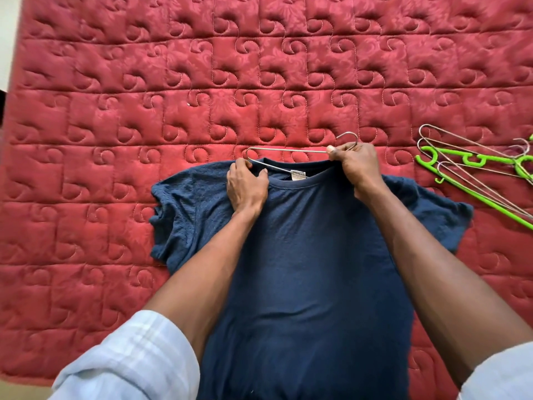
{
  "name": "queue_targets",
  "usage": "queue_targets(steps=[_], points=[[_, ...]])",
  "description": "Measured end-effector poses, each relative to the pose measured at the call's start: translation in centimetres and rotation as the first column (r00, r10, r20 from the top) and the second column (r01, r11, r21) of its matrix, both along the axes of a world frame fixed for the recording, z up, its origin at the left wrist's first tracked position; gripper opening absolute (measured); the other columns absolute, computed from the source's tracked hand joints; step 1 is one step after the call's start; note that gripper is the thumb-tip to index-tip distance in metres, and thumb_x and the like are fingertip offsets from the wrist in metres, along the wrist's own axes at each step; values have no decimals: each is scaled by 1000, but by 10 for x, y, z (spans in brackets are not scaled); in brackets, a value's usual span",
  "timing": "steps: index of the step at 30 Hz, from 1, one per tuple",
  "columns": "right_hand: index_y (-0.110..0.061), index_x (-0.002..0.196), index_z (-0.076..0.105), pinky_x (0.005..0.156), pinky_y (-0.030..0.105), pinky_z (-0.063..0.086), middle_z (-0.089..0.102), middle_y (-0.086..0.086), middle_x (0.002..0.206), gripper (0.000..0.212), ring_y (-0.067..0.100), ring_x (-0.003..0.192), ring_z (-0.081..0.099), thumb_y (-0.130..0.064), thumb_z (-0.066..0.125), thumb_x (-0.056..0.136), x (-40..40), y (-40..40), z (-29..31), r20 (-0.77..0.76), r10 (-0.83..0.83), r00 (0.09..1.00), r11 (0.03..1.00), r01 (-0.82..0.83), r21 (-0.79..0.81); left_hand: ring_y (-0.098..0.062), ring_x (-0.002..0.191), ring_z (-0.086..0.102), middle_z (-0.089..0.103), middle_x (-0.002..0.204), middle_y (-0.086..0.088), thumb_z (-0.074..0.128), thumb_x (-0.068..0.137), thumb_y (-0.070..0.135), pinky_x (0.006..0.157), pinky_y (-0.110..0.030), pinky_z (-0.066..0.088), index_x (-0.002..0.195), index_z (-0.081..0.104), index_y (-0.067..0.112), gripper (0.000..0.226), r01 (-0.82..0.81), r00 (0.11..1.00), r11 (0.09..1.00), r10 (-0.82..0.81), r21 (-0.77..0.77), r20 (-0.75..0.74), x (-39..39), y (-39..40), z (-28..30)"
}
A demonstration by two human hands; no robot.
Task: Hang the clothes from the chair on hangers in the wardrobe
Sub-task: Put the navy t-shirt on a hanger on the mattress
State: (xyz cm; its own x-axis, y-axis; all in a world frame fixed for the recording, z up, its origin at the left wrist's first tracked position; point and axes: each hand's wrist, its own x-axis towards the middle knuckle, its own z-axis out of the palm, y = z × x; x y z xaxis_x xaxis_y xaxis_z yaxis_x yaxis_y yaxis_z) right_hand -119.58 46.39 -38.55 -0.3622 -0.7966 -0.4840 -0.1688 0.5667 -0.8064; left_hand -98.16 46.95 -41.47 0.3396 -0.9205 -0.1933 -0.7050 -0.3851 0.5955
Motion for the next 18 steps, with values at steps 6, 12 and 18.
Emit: queue_targets(steps=[6,12,18], points=[[-26,56,67,95,46,44,64,-15,59,24,7,68,56,-48,75,56,-8,5,1,0,4,1000,999,-4,35,-29,92,64,73,96,-9,60,86,23,75,-31,45,90,73,15,16,-75,994,997,77,34,-74,14,-7,5],[-22,58,66,98,51,39,61,-15,57,31,13,70,59,-52,72,52,-10,14,-7,-56,104,993,990,-98,103,-16,73,57,71,76,-2,68,81,24,72,-32,46,76,71,16,10,-182,952,983,183,28,-244,23,-25,21],[-18,51,44,79,38,32,46,-13,46,45,13,58,44,-42,75,73,19,-5,-8,-133,143,981,986,-130,103,-15,72,60,68,74,4,66,79,25,69,-29,46,74,69,17,10,-54,962,999,50,-8,-268,12,-28,29]])
